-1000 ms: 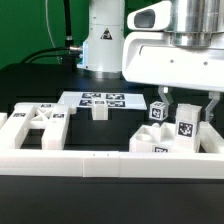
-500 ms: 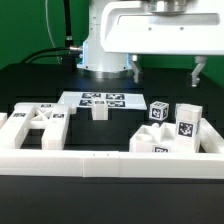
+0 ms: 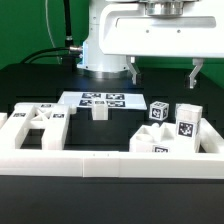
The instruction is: Assemble chair
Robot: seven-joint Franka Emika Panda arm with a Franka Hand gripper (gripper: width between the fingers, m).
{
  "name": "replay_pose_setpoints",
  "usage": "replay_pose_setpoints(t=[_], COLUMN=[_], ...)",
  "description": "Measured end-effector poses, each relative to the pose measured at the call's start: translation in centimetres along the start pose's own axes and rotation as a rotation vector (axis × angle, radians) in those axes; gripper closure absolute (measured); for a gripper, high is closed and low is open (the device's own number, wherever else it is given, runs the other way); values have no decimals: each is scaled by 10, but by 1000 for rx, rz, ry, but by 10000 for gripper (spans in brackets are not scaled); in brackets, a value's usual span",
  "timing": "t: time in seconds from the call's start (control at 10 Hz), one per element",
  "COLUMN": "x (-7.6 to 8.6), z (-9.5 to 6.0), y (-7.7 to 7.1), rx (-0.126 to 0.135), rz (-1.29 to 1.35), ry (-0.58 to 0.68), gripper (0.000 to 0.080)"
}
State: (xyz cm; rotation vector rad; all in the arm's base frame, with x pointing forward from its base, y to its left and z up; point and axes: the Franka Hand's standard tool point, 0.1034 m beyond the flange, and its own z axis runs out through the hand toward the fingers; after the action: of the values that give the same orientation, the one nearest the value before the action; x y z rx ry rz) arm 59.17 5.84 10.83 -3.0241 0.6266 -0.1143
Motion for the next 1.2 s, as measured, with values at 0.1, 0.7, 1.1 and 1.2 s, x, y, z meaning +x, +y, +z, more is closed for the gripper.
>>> replay_pose_setpoints(t=[0.1, 0.7, 1.1, 1.2], x=[-2, -37, -45, -54], z=[0, 16, 25, 35], y=[5, 79, 95, 109], rx=[3, -22, -34, -42], rz=[-59, -286, -374, -381], ry=[13, 41, -38, -136], gripper=[150, 150, 150, 150])
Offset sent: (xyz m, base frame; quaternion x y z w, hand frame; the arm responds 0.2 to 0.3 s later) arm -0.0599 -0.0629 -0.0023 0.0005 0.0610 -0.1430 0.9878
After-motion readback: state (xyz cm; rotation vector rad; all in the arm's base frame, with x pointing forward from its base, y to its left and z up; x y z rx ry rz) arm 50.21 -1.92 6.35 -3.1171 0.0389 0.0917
